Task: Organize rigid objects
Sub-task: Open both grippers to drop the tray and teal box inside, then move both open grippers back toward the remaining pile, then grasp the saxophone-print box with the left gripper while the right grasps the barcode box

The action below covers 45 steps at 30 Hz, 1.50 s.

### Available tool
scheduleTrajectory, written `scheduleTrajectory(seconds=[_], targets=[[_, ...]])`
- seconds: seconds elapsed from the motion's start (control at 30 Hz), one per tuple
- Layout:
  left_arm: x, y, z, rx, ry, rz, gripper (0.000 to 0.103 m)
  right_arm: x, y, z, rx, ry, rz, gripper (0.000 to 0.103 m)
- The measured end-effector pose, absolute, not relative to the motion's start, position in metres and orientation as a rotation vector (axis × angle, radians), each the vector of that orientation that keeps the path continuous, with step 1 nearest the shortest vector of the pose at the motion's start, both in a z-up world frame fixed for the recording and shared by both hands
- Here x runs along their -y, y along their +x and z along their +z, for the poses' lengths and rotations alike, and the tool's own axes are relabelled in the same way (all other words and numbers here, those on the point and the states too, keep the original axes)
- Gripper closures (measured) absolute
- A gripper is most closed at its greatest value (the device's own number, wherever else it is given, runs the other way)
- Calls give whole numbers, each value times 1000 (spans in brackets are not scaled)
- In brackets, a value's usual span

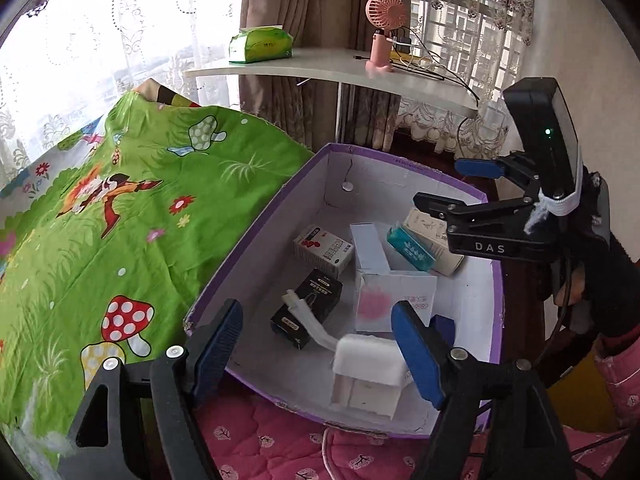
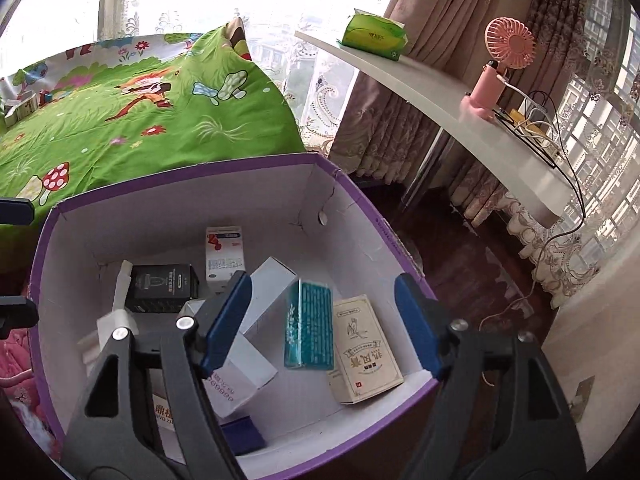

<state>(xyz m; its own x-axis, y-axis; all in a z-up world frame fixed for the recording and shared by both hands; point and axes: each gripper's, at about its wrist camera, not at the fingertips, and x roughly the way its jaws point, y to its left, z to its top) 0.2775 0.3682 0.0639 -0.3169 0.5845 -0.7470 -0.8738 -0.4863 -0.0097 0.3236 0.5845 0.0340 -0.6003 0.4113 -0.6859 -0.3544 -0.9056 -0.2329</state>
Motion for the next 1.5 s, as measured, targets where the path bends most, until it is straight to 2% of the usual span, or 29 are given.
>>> scheduleTrajectory(seconds=[0.07, 0.2, 0.43, 0.6, 0.7, 0.77, 0.83, 0.97, 1.13, 1.17, 1.2, 1.23, 1.33, 1.43, 1.5], targets=[[-344, 259, 67, -492, -866, 2038, 25, -579, 320, 41, 74, -1079, 2517, 26], [-274, 217, 72, -396, -913, 2252, 20, -537, 294, 46, 167, -1117, 2621, 24], [-125, 146, 53, -166, -1072, 2610, 18, -405, 227, 42, 306, -1273, 2971, 21], [-39, 98, 32, -153, -1185, 2840, 18, -309, 164, 29, 394, -1396, 3145, 21], [5, 64, 19, -146, -1284, 2928, 18, -261, 119, 17, 388, -1487, 3187, 21], [35, 40, 18, -21, -1332, 2953, 18, -237, 90, 9, 358, -1549, 3179, 21], [56, 14, 20, 29, -1357, 2992, 18, -217, 69, 2, 297, -1582, 3182, 21], [76, -43, 21, -49, -1371, 2998, 18, -193, 55, -9, 246, -1617, 3178, 21], [85, -98, 8, -155, -1412, 2888, 18, -176, 54, -10, 429, -1634, 3192, 20], [83, -97, 8, -141, -1393, 2856, 23, -174, 51, -10, 450, -1645, 3195, 20], [79, -93, 10, -108, -1369, 2783, 56, -173, 47, -10, 464, -1647, 3201, 20], [75, -84, 11, -65, -1338, 2738, 60, -172, 42, -11, 474, -1649, 3207, 19], [65, -51, 12, -30, -1319, 2764, 62, -159, 19, -11, 551, -1635, 3231, 19], [76, -31, 13, 143, -1319, 2807, 62, -139, -18, -12, 575, -1630, 3262, 19], [83, -33, 11, 194, -1327, 2827, 61, -121, -48, -13, 577, -1618, 3286, 19]])
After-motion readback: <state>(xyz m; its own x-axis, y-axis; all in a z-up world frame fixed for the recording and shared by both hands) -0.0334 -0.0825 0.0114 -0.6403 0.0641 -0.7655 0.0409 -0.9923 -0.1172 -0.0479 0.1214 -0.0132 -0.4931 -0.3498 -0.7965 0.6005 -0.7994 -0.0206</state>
